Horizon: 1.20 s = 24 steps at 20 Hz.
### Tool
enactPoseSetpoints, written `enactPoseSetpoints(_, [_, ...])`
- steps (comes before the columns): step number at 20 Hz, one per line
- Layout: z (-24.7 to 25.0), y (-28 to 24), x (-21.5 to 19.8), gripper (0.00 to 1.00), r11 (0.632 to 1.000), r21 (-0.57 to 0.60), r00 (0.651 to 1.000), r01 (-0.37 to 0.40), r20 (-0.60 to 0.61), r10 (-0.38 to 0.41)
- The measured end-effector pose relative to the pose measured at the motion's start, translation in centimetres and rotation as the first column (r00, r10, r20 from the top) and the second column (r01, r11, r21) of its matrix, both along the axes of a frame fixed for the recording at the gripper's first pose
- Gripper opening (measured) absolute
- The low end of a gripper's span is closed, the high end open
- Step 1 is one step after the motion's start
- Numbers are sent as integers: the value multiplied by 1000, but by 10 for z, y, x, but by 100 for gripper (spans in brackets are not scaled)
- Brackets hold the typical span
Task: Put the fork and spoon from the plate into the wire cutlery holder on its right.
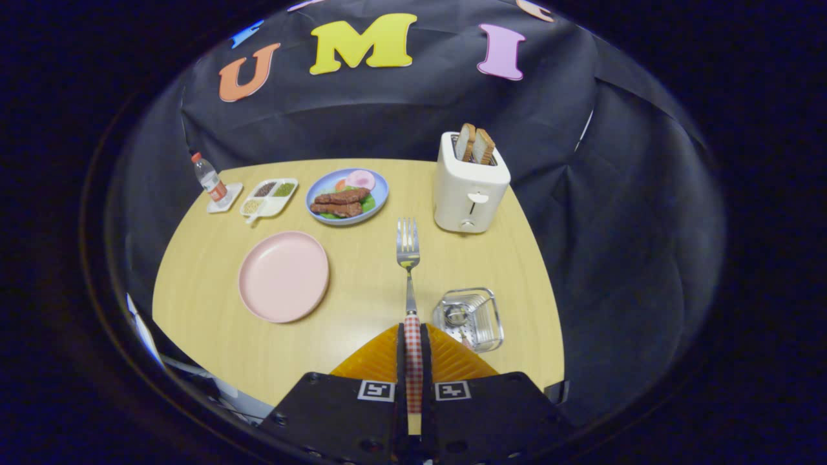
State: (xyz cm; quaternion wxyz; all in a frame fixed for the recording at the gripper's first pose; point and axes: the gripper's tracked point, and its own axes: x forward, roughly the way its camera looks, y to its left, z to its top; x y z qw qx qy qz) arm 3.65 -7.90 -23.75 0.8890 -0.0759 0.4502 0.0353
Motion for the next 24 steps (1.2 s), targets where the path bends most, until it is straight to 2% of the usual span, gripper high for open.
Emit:
enactPoseSetpoints(6, [-5, -50, 2, 8, 999, -13, 993, 29, -117, -31])
enactPoseSetpoints(12, [-10, -81, 1, 8, 1000, -25, 964, -5, -268, -2])
enactPoseSetpoints(19, [-33, -83, -17, 8, 999, 22, 864, -26, -503, 33])
enactPoseSetpoints(24, [-49, -89, -10, 8, 1000, 15, 802, 2, -597, 7])
